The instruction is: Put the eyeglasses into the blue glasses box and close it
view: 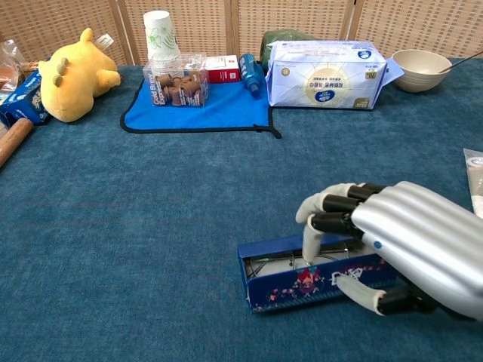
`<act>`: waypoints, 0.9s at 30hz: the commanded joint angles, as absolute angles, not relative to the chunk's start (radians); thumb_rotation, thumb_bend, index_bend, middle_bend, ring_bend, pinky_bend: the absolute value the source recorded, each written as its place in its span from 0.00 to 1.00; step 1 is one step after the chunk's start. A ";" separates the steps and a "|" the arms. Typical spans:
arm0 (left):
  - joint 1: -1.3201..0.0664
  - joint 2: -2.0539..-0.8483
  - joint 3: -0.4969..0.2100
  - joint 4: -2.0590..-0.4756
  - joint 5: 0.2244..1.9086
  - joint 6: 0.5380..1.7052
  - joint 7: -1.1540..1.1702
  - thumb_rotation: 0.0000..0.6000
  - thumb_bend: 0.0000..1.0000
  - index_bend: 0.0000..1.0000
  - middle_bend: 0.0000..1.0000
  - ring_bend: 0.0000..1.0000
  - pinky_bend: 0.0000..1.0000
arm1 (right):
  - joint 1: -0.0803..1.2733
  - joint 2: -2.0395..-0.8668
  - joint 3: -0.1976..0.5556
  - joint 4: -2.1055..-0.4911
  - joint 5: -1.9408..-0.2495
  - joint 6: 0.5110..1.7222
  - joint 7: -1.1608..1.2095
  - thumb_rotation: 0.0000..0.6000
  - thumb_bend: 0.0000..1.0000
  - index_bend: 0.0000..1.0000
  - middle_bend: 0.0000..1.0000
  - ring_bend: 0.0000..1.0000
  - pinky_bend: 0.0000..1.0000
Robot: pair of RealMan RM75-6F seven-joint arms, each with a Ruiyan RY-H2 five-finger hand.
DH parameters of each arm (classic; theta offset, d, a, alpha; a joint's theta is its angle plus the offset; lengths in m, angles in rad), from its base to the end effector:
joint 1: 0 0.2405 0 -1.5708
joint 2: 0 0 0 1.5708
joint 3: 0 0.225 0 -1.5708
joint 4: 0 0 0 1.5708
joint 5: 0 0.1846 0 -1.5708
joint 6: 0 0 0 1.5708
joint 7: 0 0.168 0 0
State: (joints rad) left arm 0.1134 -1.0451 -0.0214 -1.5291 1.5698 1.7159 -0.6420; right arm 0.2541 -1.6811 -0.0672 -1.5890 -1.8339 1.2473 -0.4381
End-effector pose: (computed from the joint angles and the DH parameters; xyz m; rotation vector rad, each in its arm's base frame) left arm -0.2965 0.1369 0.2214 -1.0572 -1.1606 -1.3065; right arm -0.1115 -0.1711 -0.0247 1.9958 -0.7435 1.1900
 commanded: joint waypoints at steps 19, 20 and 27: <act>0.113 -1.062 -0.024 -1.493 1.547 1.697 -0.669 1.00 0.28 0.00 0.09 0.00 0.00 | 0.335 -1.744 0.005 -1.552 -1.742 1.167 -0.472 1.00 0.38 0.23 0.19 0.18 0.29; 0.113 -1.063 -0.024 -1.491 1.546 1.696 -0.670 1.00 0.28 0.00 0.09 0.00 0.00 | 0.340 -1.745 0.010 -1.551 -1.735 1.161 -0.475 1.00 0.38 0.23 0.19 0.18 0.29; 0.116 -1.067 -0.023 -1.480 1.541 1.691 -0.676 1.00 0.28 0.00 0.09 0.00 0.00 | 0.377 -1.753 0.039 -1.548 -1.695 1.118 -0.491 1.00 0.38 0.22 0.18 0.17 0.29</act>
